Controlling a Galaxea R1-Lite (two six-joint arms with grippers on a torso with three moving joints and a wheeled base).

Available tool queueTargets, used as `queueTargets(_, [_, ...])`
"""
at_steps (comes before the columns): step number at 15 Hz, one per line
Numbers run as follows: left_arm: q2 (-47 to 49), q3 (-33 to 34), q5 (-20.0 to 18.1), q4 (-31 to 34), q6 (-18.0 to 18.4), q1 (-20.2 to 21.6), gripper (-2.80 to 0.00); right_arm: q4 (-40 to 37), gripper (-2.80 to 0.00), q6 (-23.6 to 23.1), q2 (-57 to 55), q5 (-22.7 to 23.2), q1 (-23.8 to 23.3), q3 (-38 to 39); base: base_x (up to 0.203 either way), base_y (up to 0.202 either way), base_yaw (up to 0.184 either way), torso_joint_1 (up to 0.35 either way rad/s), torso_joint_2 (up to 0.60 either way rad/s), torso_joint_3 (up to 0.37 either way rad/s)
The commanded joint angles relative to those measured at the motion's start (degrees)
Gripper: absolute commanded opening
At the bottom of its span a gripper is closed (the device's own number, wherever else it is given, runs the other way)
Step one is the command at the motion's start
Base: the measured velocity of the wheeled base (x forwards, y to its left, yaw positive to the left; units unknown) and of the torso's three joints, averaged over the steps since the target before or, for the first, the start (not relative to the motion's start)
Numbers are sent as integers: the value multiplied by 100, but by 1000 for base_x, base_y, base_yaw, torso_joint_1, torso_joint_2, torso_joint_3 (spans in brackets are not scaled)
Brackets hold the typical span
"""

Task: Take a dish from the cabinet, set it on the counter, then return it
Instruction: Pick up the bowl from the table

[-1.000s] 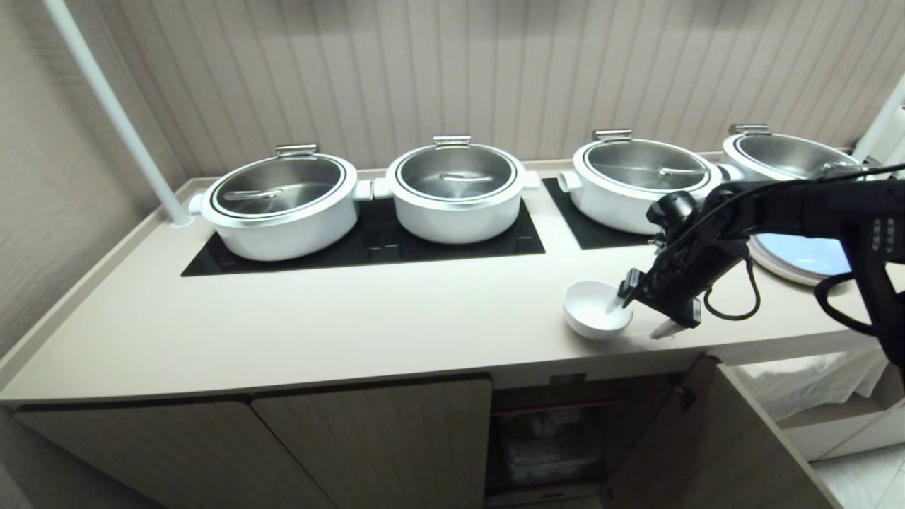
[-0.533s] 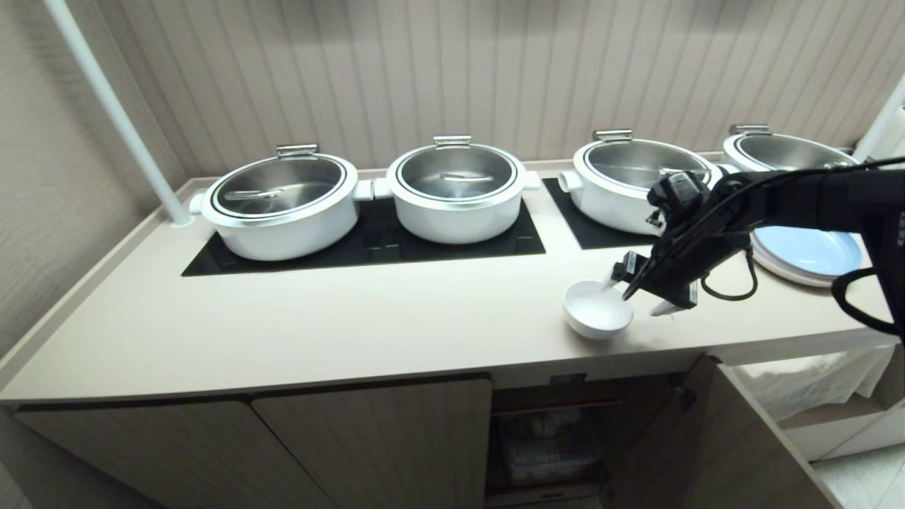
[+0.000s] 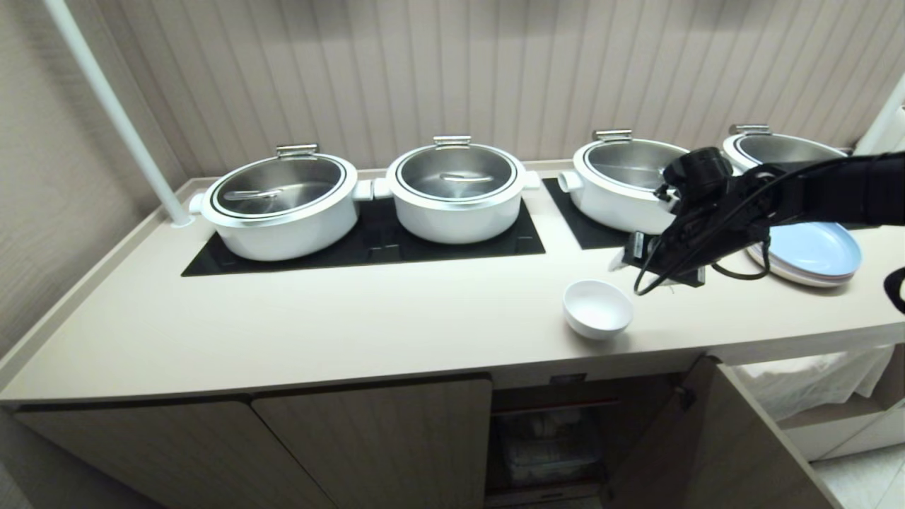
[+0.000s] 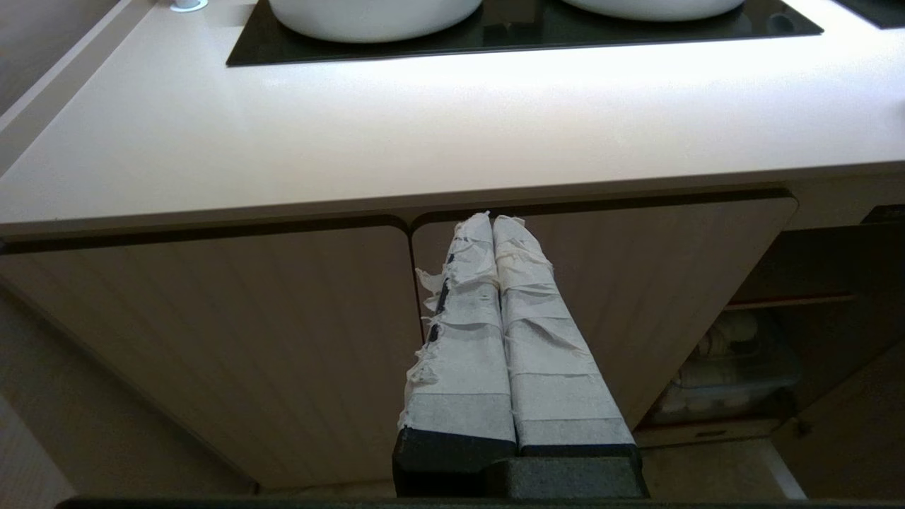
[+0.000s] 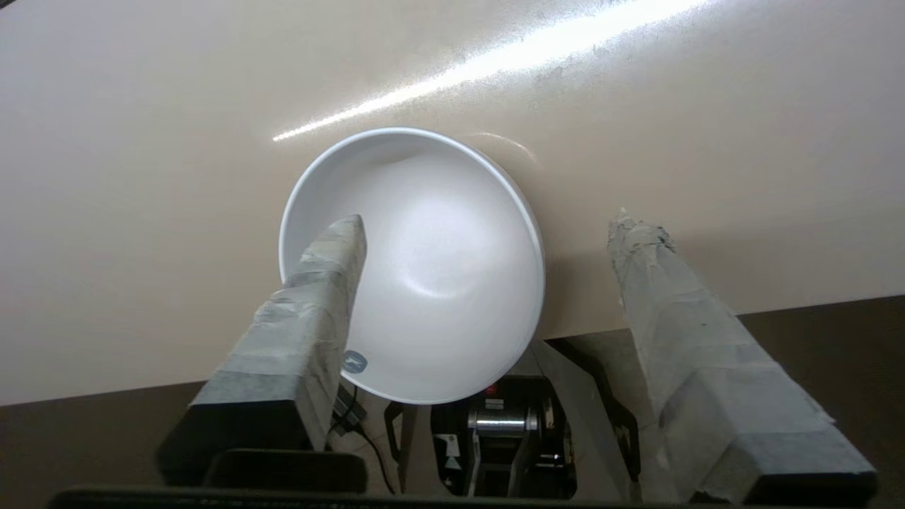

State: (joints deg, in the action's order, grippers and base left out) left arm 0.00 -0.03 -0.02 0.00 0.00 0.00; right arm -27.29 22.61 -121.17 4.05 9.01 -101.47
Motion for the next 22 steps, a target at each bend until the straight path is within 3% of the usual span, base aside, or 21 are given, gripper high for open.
queueTargets(1, [0,-2,-2,0,0,0,-280,222,-280,-103,401,9,5,467,0,0,0,0,0,0])
queueTargets(11, [0,3,2,0,0,0,-280,3023,-280,-1584,2558,-1,-197,3415,0,0,0,0,0,0])
queueTargets(18, [0,2,2,0,0,0,-280,3462,-280,-1625,4224,11,-188,4750,0,0,0,0,0,0])
queueTargets(22, [0,3,2,0,0,0,-280,3481,-280,-1694,5455,21,-184,5976,0,0,0,0,0,0])
